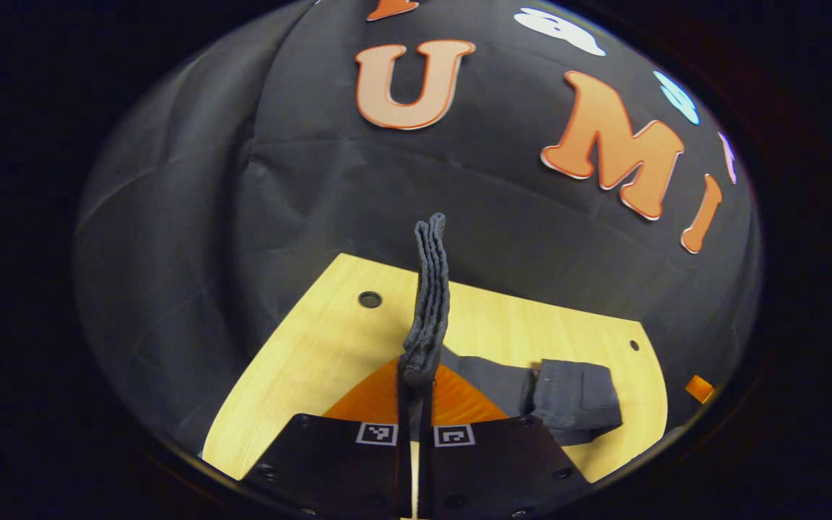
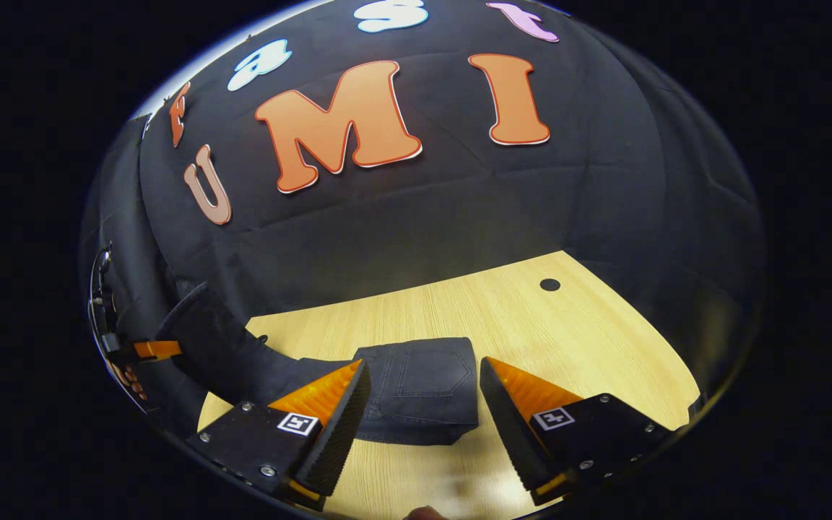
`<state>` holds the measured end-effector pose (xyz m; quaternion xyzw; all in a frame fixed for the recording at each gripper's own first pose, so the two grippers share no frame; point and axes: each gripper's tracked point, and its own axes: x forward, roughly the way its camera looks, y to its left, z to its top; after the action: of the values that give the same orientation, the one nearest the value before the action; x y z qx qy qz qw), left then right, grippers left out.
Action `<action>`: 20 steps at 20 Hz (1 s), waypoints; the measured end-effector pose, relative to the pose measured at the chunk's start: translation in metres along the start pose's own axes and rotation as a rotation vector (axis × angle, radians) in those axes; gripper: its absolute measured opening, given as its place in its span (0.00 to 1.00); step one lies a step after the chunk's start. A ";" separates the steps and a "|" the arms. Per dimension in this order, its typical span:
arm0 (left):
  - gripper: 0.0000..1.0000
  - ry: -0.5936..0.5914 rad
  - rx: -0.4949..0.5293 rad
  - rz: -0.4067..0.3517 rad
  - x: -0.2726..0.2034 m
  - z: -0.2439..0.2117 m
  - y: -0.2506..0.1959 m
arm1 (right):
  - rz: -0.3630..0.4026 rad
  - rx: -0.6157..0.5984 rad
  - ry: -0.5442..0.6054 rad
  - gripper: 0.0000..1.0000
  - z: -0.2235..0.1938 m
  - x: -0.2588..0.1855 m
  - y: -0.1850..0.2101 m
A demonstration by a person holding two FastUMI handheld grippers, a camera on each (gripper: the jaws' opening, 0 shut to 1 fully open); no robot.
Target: Grasp the waist and the cuffs of the jeans and fold them to make the two legs overlap; first hold the waist and fold one-third of the jeans toward the cuffs, then hold the cuffs and fold the remaining one-third in the same direction to finish folding.
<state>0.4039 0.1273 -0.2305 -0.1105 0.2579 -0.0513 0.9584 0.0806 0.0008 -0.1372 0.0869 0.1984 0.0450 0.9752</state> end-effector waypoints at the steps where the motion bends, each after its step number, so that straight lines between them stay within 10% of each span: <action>1: 0.04 -0.006 0.009 -0.024 -0.003 0.003 -0.017 | 0.005 -0.005 -0.003 0.93 0.001 0.000 -0.002; 20: 0.04 0.096 0.226 -0.160 0.033 -0.016 -0.286 | 0.060 -0.055 0.008 0.98 0.010 0.011 -0.074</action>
<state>0.4121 -0.1579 -0.1916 -0.0195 0.2863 -0.1616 0.9442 0.0983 -0.0716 -0.1459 0.0656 0.1984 0.0803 0.9746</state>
